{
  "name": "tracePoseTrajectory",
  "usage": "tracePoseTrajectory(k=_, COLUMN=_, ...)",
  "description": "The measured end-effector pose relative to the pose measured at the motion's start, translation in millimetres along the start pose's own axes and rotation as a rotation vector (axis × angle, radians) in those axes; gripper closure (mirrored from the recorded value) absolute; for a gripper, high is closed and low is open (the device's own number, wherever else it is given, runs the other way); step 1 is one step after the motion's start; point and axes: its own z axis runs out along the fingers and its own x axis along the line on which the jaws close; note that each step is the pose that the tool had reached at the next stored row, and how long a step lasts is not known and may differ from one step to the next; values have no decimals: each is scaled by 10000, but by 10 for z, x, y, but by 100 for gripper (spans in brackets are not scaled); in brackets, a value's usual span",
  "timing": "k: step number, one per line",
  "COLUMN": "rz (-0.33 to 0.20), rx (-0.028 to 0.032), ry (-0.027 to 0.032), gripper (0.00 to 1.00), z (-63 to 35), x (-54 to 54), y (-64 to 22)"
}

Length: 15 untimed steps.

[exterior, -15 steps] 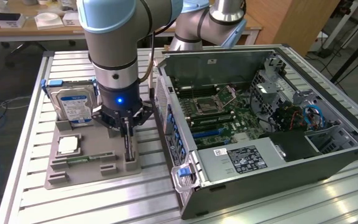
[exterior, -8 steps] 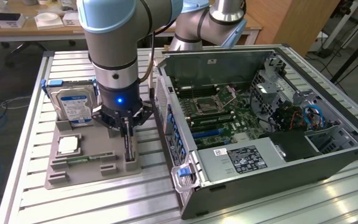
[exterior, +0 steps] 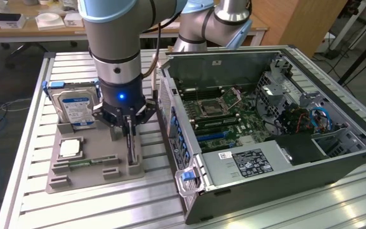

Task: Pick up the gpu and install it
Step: 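Pick up the gpu and move the gpu toward the slot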

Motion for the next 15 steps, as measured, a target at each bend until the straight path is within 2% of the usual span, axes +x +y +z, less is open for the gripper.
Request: tracePoseTrajectory(k=15, rz=0, rx=0, ry=0, gripper=74, z=-434, x=-12, y=14)
